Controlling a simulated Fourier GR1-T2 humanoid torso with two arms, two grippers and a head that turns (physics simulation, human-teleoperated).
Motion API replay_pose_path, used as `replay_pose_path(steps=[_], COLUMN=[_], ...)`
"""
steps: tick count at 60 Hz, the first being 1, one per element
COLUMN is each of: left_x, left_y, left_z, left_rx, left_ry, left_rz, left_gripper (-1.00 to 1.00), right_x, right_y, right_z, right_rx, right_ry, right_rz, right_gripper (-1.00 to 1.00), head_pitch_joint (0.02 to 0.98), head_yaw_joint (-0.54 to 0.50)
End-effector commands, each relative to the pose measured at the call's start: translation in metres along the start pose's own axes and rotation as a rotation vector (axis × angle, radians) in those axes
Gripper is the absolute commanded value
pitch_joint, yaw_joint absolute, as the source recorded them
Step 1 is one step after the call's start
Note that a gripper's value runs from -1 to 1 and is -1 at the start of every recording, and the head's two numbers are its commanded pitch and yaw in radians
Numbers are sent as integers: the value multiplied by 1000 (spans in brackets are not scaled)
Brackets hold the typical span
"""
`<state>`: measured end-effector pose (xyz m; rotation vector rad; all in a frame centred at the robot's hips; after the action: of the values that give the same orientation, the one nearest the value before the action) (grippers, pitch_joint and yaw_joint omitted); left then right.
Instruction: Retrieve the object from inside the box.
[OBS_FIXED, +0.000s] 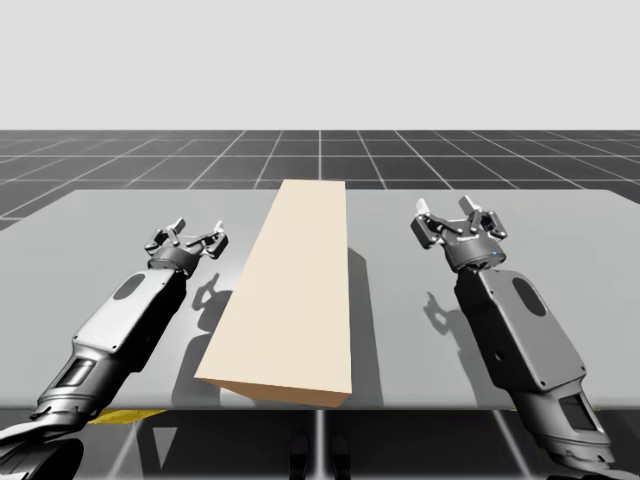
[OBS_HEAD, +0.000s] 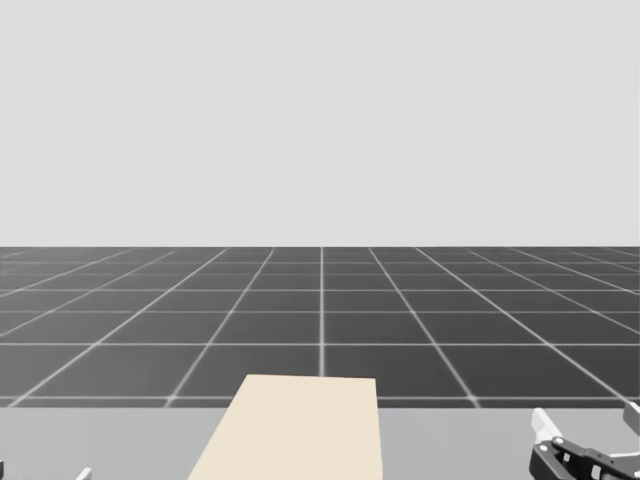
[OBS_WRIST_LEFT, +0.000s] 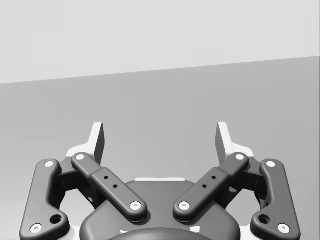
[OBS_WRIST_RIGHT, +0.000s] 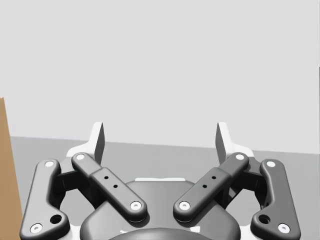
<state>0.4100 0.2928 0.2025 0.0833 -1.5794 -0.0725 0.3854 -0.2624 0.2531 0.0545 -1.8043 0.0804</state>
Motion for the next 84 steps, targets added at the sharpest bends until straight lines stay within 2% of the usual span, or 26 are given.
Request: replay_pose_path(steps=[1,3,6,8,11,13,18,19,22,24,25,27,31,34,36,38,40,42,47,48,50,55,61,64,76,84], left_x=[0,-1,-1,-1,-1,0,-4,-5,-12,-15,-18,-20,-22,-23,-23,-24,-25,-26,-25,-23,-21,-12,-4,2,14,11], left_y=[0,0,0,0,1,2,4,4,5,5,6,6,6,7,8,8,8,7,1,-3,-6,-23,-42,-59,-109,-133], left_z=[-1,-1,-1,-1,-1,1,4,4,5,5,4,5,7,11,14,16,19,22,28,32,34,43,50,56,82,92], left_rx=[-2,-4,-6,-12,-29,-29,-47,-53,-85,-89,-95,-120,-151,-174,-207,-225,-276,-310,-418,-488,-529,-671,-737,-772,-892,-947], left_ry=[1,2,4,9,34,39,81,90,182,200,255,288,339,373,404,411,447,444,444,425,423,381,376,375,362,378], left_rz=[-3,-3,-6,-8,-12,-9,-7,-1,40,37,41,51,33,19,19,25,17,6,-15,-4,-4,-51,-108,-142,-231,-284], left_gripper=[-1000,-1000,-1000,-1000,-1000,-1000,-1000,-1000,-1000,-1000,-1000,-1000,-1000,-1000,-1000,-1000,-1000,-1000,-1000,-1000,-1000,-1000,-1000,-1000,-1000,-1000], right_x=[-1,-2,-1,-2,-4,-8,-18,-19,-24,-26,-28,-30,-32,-34,-35,-35,-36,-35,-35,-34,-34,-31,-28,-28,-29,-31], right_y=[3,3,4,3,1,-1,-6,-6,-8,-9,-9,-9,-7,-8,-8,-7,-6,-4,2,4,6,16,23,27,31,33], right_z=[1,1,1,2,3,3,3,3,3,4,4,5,7,8,9,10,12,14,18,20,21,26,30,32,34,34], right_rx=[-16,28,50,72,107,124,153,160,174,186,201,221,269,286,320,334,389,444,540,583,601,727,807,835,870,871], right_ry=[-20,9,39,70,107,150,213,220,272,284,313,347,395,430,470,471,504,516,537,536,535,513,490,473,451,444], right_rz=[-11,2,2,33,33,58,71,67,46,40,26,14,2,20,18,19,18,25,54,63,64,84,110,135,155,169], right_gripper=[-1000,-1000,-1000,-1000,-1000,-1000,-1000,-1000,-1000,-1000,-1000,-1000,-1000,-1000,-1000,-1000,-1000,-1000,-1000,-1000,-1000,-1000,-1000,-1000,-1000,-1000], head_pitch_joint=[130,130,129,130,131,135,142,143,145,145,146,146,143,142,142,142,141,141,139,138,137,135,132,130,127,127], head_yaw_joint=[5,5,4,3,4,5,-1,-1,-4,-5,-7,-9,-10,-12,-14,-15,-18,-20,-23,-24,-24,-24,-24,-24,-27,-27])
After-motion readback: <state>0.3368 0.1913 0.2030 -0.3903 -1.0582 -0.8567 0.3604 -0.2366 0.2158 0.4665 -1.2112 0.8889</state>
